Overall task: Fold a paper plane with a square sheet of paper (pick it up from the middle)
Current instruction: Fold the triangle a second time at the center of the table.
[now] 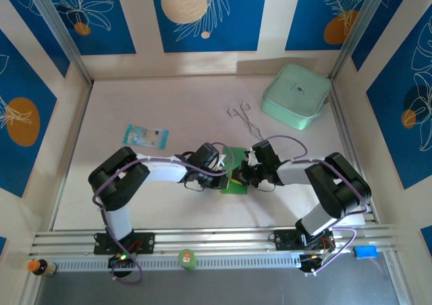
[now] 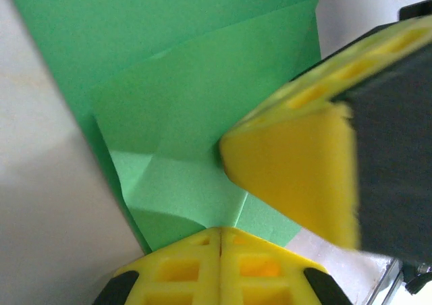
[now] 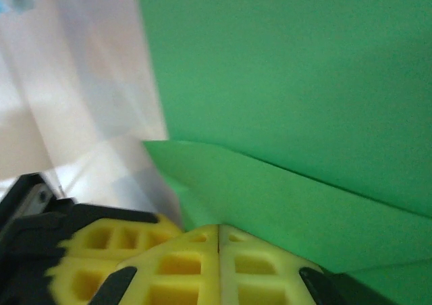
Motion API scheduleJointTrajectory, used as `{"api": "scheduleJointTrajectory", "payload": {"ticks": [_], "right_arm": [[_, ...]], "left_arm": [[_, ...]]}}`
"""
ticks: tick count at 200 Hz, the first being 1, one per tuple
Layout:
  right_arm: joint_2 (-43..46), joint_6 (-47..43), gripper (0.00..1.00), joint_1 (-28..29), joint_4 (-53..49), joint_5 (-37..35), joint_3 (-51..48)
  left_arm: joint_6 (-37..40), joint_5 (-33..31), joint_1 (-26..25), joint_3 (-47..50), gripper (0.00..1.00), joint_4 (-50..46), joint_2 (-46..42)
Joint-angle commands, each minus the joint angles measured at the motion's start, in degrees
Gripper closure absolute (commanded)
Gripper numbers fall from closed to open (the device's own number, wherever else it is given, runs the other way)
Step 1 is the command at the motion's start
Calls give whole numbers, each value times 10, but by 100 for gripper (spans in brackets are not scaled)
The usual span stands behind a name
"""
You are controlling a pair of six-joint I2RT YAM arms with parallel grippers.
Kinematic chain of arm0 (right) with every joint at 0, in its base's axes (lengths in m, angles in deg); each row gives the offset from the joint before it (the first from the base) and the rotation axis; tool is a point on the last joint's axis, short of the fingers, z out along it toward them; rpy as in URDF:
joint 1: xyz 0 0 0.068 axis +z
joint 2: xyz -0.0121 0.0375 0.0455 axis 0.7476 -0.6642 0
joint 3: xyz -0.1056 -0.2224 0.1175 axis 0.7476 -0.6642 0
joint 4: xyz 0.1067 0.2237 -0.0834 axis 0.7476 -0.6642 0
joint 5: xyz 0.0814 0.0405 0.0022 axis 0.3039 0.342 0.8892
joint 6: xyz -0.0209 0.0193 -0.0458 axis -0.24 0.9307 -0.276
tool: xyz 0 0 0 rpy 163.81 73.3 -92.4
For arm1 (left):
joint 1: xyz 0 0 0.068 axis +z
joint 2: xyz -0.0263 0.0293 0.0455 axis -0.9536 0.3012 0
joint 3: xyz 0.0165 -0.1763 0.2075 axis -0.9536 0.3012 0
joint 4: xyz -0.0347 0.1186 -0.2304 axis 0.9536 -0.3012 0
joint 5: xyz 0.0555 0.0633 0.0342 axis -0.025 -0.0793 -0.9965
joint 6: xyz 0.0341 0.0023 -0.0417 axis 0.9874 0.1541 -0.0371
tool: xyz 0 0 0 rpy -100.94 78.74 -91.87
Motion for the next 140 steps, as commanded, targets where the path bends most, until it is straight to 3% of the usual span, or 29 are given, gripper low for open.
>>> {"api": "scheduleJointTrajectory", "payload": {"ticks": [1, 140], "right_arm": [[-21, 5, 100, -8, -6, -14, -20], [7, -54, 100, -154, -27, 9, 1]], "left_arm": [[3, -33, 1, 19, 100, -75, 26], [13, -28, 1, 20, 100, -81, 36]]}}
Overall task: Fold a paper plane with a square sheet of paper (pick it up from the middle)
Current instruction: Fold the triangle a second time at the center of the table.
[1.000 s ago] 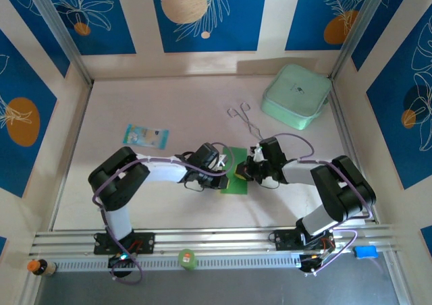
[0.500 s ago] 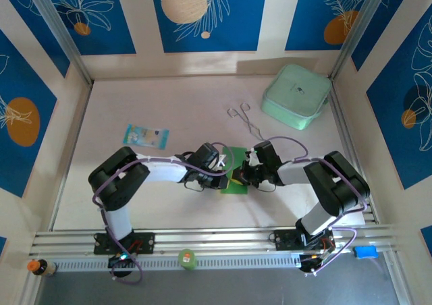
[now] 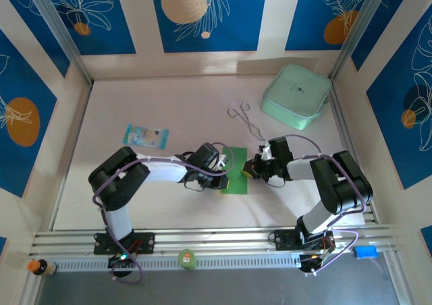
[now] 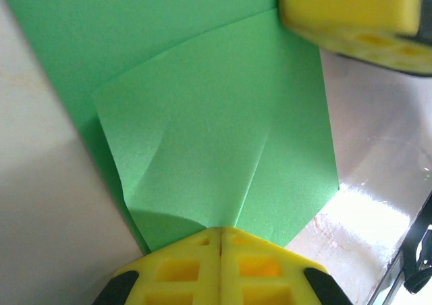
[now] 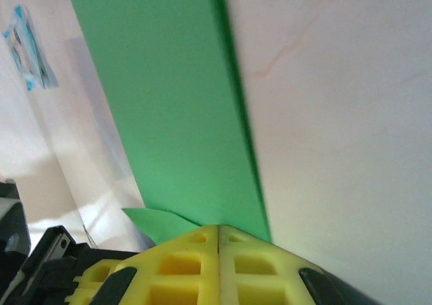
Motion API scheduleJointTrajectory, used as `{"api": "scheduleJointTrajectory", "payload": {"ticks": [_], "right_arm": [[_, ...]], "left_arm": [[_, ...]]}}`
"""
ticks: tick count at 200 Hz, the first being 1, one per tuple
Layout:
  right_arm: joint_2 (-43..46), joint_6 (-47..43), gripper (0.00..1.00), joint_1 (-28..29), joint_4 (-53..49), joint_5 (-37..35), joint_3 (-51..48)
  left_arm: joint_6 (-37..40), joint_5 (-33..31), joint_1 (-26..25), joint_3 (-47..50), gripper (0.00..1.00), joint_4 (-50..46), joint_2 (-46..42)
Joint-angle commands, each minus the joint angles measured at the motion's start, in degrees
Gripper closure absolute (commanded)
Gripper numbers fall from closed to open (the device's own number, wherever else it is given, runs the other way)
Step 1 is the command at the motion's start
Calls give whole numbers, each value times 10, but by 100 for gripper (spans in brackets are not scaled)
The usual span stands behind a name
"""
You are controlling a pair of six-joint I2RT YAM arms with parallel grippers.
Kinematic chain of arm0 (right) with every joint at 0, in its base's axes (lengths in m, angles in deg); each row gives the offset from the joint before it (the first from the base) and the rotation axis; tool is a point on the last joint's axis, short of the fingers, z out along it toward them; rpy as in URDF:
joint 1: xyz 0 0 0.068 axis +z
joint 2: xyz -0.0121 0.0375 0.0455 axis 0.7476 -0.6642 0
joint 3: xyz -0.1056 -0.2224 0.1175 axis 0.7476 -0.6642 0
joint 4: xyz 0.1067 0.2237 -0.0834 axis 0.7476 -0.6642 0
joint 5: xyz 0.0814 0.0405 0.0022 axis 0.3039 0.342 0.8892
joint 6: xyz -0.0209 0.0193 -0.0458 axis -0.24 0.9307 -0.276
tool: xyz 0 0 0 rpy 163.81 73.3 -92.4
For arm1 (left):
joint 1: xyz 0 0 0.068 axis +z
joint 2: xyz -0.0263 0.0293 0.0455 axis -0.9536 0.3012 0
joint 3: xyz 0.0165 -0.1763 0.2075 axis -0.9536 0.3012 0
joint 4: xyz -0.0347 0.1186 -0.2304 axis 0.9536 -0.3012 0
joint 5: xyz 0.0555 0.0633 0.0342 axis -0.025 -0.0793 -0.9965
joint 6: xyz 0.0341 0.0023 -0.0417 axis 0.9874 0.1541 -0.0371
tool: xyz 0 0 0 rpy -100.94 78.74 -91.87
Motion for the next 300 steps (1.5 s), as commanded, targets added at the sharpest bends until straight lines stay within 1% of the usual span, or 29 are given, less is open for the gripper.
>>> {"api": "scheduleJointTrajectory", "payload": {"ticks": [1, 25, 51, 72, 87, 106, 141, 180, 203, 231, 262, 300], "right_arm": [[10, -22, 100, -28, -33, -28, 9], [21, -21, 100, -38, -33, -27, 11], [63, -21, 100, -36, -42, -24, 9], [103, -27, 100, -22, -62, -25, 10], [114, -28, 100, -5, -67, -20, 9], [101, -22, 100, 16, -60, -8, 10], [58, -15, 100, 49, -38, -15, 11], [8, -15, 100, 50, -23, -28, 0], [3, -12, 100, 48, -26, -42, -14], [2, -8, 100, 49, -22, -42, -22], [3, -8, 100, 49, -26, -46, -22], [7, -8, 100, 49, -29, -46, -22]], "left_arm": [[9, -29, 1, 20, 100, -80, 35], [10, -29, 1, 21, 100, -79, 35], [10, -29, 1, 21, 100, -79, 34], [10, -28, 1, 20, 100, -78, 34], [10, -28, 1, 20, 100, -79, 32], [10, -27, 1, 18, 100, -79, 31], [9, -22, 1, 10, 100, -79, 32], [8, -17, 1, 1, 100, -81, 23], [0, -9, 1, -17, 100, -77, -1], [-10, 8, 1, -56, 100, -74, -17], [-24, 44, 1, -88, 100, -44, 10], [-32, 53, 0, -118, 100, -33, 54]]}}
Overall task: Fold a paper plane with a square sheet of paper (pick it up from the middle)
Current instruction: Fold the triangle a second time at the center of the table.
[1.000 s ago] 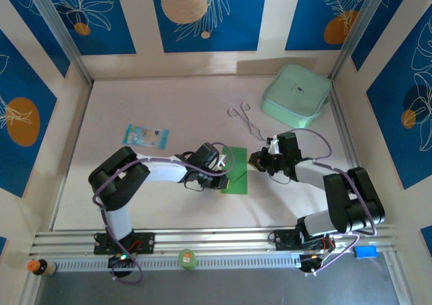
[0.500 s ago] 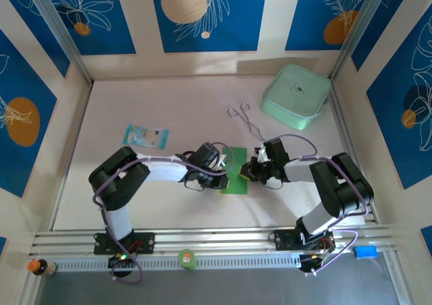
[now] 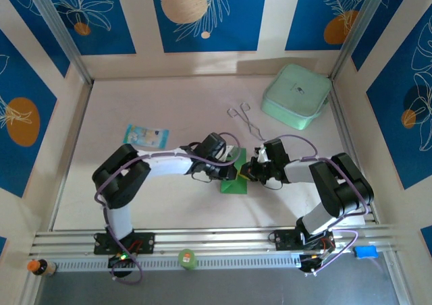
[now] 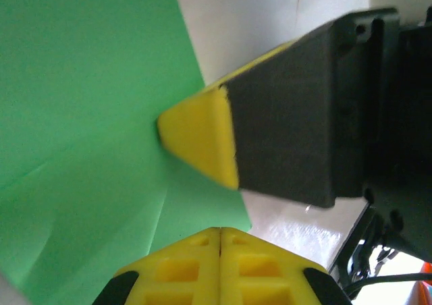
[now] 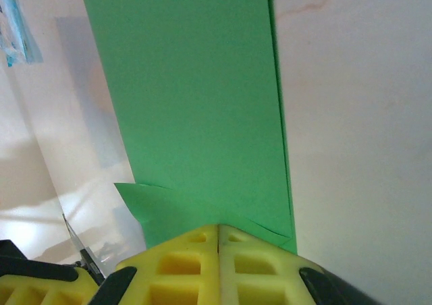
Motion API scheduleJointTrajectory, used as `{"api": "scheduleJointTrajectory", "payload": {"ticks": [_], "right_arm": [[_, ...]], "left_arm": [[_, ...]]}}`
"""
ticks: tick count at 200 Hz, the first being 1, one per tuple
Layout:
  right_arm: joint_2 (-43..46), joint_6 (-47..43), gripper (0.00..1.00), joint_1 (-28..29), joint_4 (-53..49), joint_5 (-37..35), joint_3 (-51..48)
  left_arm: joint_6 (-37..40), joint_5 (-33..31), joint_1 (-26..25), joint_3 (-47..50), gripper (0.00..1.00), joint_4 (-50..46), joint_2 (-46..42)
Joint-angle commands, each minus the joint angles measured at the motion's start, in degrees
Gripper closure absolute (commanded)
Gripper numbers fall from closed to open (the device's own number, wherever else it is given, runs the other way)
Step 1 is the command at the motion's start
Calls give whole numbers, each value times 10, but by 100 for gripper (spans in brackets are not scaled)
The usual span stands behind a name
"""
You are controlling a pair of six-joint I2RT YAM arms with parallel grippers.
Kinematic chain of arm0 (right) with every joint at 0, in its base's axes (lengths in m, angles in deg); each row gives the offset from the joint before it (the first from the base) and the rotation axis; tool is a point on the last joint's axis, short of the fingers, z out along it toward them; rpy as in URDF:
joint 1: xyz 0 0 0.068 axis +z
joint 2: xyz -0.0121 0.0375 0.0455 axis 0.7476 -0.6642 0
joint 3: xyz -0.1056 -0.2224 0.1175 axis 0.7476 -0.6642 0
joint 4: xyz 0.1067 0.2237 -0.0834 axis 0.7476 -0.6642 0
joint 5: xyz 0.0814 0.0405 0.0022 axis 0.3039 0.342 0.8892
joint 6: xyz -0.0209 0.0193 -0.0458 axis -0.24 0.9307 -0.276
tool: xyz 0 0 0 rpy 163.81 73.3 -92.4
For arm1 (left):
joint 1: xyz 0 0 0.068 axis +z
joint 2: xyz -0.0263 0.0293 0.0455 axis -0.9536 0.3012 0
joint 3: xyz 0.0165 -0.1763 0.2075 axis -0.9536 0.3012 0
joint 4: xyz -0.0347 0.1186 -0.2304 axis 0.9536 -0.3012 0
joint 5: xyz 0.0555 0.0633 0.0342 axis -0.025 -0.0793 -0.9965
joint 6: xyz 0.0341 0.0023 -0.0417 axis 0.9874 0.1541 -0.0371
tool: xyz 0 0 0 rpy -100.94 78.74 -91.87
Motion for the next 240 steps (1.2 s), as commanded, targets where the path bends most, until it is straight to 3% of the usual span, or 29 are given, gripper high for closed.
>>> {"api": "scheduleJointTrajectory", "payload": {"ticks": [1, 68, 240], "right_arm": [[-6, 2, 100, 0, -26, -20, -15], [-9, -1, 100, 0, -28, -22, -18], [-7, -5, 100, -5, -35, -26, -17]], "left_arm": [[-12, 21, 0, -19, 100, 4, 31], [-25, -16, 1, 11, 100, 15, 60], [35, -43, 1, 93, 98, -71, -33]]}}
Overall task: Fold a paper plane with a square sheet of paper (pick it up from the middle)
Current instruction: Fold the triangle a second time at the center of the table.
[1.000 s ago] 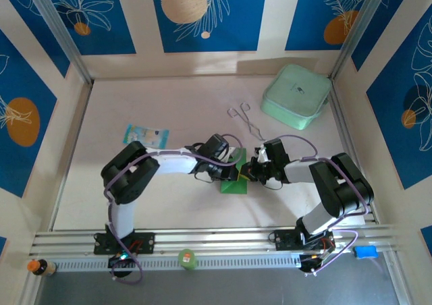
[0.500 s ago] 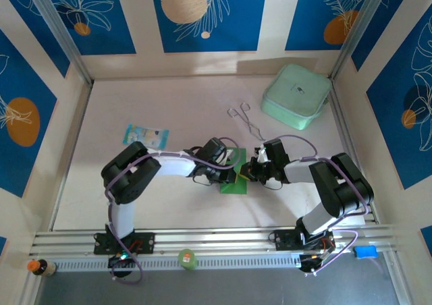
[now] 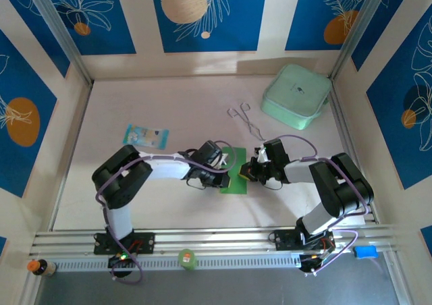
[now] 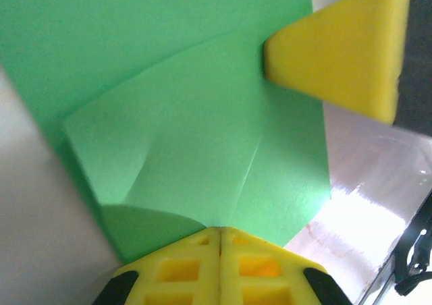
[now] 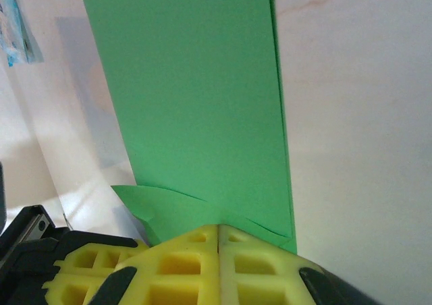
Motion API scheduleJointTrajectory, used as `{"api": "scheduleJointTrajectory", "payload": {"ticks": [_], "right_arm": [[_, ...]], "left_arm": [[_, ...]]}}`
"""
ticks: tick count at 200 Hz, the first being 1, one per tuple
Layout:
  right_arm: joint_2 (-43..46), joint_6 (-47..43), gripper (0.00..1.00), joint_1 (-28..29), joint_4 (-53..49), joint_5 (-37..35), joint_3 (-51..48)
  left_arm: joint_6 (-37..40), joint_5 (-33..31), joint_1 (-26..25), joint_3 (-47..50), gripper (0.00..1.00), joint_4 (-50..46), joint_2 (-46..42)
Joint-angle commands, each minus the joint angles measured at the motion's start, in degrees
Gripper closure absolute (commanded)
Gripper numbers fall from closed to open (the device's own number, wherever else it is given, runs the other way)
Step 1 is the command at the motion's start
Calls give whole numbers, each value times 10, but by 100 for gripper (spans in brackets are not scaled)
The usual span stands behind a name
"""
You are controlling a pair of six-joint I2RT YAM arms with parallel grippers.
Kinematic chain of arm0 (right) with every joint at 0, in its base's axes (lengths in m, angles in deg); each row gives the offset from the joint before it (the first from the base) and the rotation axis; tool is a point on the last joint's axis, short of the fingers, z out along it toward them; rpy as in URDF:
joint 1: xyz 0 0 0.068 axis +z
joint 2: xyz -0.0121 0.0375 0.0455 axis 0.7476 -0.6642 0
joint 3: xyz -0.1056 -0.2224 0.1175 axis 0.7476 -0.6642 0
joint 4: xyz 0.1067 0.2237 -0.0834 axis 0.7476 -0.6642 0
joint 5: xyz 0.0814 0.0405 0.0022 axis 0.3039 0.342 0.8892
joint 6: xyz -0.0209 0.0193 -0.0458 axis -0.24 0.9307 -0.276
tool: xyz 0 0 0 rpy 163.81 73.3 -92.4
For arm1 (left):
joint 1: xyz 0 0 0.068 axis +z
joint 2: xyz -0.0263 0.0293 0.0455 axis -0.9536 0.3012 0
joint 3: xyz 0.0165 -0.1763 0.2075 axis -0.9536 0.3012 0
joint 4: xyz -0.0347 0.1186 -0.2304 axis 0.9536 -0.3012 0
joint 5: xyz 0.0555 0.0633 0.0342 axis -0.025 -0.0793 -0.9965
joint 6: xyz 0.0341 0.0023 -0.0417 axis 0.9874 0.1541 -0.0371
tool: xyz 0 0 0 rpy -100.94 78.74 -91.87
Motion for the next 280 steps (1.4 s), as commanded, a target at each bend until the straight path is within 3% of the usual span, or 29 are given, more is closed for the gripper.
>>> {"api": "scheduleJointTrajectory", "payload": {"ticks": [1, 63, 108, 187, 280], "right_arm": [[-7, -7, 100, -5, -38, -25, -16], [-4, -7, 100, -7, -41, -25, -14], [-2, -5, 100, -7, -42, -25, -15], [-2, -7, 100, -8, -45, -23, -10], [-3, -10, 100, -15, -46, -23, -13]], "left_arm": [[23, -16, 0, 25, 98, -64, -20], [44, -28, 0, 52, 97, -89, -54], [10, -20, -1, 34, 99, -36, -87], [-7, 22, -4, -47, 99, 4, 1], [13, 14, -4, 32, 99, -28, -6]]}}
